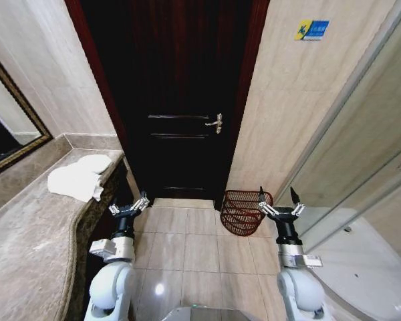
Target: Discard the used towel into the hamper.
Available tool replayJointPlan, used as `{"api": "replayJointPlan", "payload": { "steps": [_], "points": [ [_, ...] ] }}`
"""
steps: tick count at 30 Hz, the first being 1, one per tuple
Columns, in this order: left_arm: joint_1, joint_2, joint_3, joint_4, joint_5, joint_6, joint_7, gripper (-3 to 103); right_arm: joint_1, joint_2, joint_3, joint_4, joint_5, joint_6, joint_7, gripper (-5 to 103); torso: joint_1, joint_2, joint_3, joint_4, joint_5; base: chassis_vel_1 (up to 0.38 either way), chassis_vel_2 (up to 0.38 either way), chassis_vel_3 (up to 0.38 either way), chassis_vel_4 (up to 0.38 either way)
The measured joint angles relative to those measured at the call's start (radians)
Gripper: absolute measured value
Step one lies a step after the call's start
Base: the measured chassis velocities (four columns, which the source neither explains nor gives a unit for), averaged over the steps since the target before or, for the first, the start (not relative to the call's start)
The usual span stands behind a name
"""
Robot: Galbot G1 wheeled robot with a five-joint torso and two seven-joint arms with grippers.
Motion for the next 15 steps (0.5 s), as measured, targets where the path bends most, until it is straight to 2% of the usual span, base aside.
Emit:
{"api": "replayJointPlan", "payload": {
  "steps": [8, 15],
  "points": [
    [0.0, -0.005, 0.002, -0.002, 0.014, 0.001, -0.008, 100, 0.014, -0.01, 0.003, -0.006, 0.039, -0.002, -0.002, 100, 0.0, 0.0, 0.0, -0.0001, 0.0001, 0.014, 0.022, 0.009, 0.012],
    [-0.021, -0.006, -0.068, -0.012, -0.008, 0.025, -0.048, 100, 0.029, -0.022, 0.016, -0.022, 0.061, 0.01, -0.009, 100, 0.0, 0.0, 0.0, 0.0, 0.0, 0.065, 0.063, 0.066, 0.069]
  ]
}}
